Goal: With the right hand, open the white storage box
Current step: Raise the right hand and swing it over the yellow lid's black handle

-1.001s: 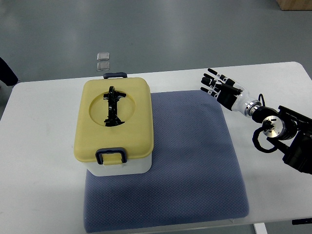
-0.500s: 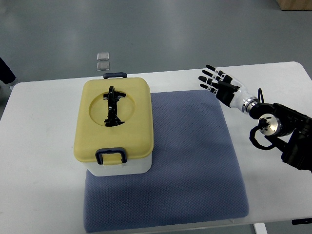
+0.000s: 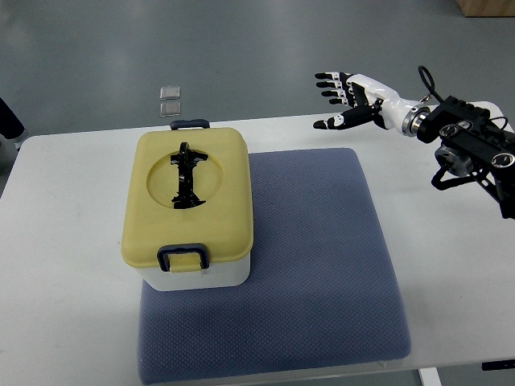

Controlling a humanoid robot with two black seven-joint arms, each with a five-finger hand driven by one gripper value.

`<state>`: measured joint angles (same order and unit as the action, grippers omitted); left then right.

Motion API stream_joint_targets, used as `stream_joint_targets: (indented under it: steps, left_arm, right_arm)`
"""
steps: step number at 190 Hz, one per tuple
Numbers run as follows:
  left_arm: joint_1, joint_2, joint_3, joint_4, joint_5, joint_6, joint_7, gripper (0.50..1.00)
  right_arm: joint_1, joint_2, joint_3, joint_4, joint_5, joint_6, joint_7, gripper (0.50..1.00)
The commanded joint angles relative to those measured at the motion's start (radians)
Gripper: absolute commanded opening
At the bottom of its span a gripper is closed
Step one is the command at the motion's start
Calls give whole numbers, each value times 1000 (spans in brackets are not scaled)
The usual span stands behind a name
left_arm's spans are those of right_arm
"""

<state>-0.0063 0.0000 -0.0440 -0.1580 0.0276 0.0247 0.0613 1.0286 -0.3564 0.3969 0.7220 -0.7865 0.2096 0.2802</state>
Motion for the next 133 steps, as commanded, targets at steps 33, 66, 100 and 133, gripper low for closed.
stream_joint_targets:
  steps: [33, 66, 100, 133]
  left_arm:
    - [2, 0, 0, 0, 0, 0, 0, 1000]
    - [2, 0, 1, 0, 0, 0, 0, 1000]
    - [2, 0, 1, 0, 0, 0, 0, 1000]
    - [2, 0, 0, 0, 0, 0, 0, 1000]
  right_arm:
    - [209, -49, -109, 131, -399, 1, 122, 932]
    - [326, -39, -184, 235, -589, 1, 180, 932]
    - [493, -27, -322, 289, -668, 25, 234, 932]
    - [659, 50, -403, 289, -669, 108, 290, 932]
